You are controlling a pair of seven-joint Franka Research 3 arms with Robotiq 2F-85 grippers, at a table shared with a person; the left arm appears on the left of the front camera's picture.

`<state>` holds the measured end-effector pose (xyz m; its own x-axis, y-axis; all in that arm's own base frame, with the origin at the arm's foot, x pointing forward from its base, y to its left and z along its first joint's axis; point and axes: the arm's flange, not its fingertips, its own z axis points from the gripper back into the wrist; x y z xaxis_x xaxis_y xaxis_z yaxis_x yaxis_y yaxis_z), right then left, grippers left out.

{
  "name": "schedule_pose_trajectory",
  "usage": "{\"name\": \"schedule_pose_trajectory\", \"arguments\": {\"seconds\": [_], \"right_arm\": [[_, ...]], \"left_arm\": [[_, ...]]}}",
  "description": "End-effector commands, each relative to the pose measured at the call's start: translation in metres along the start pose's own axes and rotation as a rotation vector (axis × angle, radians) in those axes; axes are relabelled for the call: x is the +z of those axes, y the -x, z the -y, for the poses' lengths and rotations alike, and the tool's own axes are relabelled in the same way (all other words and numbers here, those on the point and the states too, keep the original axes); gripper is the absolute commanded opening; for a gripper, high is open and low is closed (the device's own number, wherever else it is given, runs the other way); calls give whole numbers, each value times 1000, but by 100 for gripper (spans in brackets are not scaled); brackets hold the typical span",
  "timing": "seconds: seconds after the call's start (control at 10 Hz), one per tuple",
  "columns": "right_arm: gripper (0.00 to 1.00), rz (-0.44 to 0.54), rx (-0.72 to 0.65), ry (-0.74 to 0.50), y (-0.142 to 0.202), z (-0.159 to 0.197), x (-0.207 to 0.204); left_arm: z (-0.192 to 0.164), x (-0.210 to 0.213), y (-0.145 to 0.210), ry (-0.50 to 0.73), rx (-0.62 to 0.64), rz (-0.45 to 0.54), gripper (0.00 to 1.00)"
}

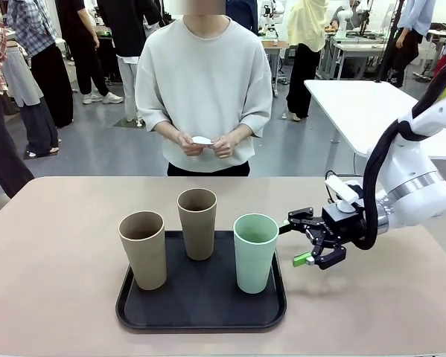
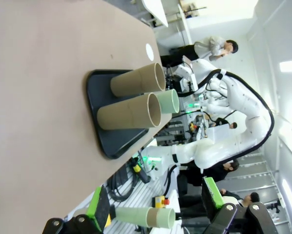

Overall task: Place coasters on the table and set cups on them.
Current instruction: Pick up one Reusable plastic cup and place it on a coaster set by the human.

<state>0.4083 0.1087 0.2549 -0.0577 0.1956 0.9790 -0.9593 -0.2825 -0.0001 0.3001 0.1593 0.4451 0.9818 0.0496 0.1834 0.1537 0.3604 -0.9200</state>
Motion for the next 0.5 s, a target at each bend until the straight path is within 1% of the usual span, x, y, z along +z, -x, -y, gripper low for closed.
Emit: {"name": "schedule_pose_trajectory", "arguments": {"seconds": [0.0, 0.2, 0.4], "right_arm": [[100, -44, 15, 67, 3, -2, -15], [100, -55, -1, 69, 3, 0, -19], [100, -45, -4, 50, 2, 1, -23]], "left_arm": [[0, 1, 0, 11, -15, 6, 100], [0, 1, 0, 11, -15, 6, 100], [0, 1, 0, 11, -15, 6, 100]]}}
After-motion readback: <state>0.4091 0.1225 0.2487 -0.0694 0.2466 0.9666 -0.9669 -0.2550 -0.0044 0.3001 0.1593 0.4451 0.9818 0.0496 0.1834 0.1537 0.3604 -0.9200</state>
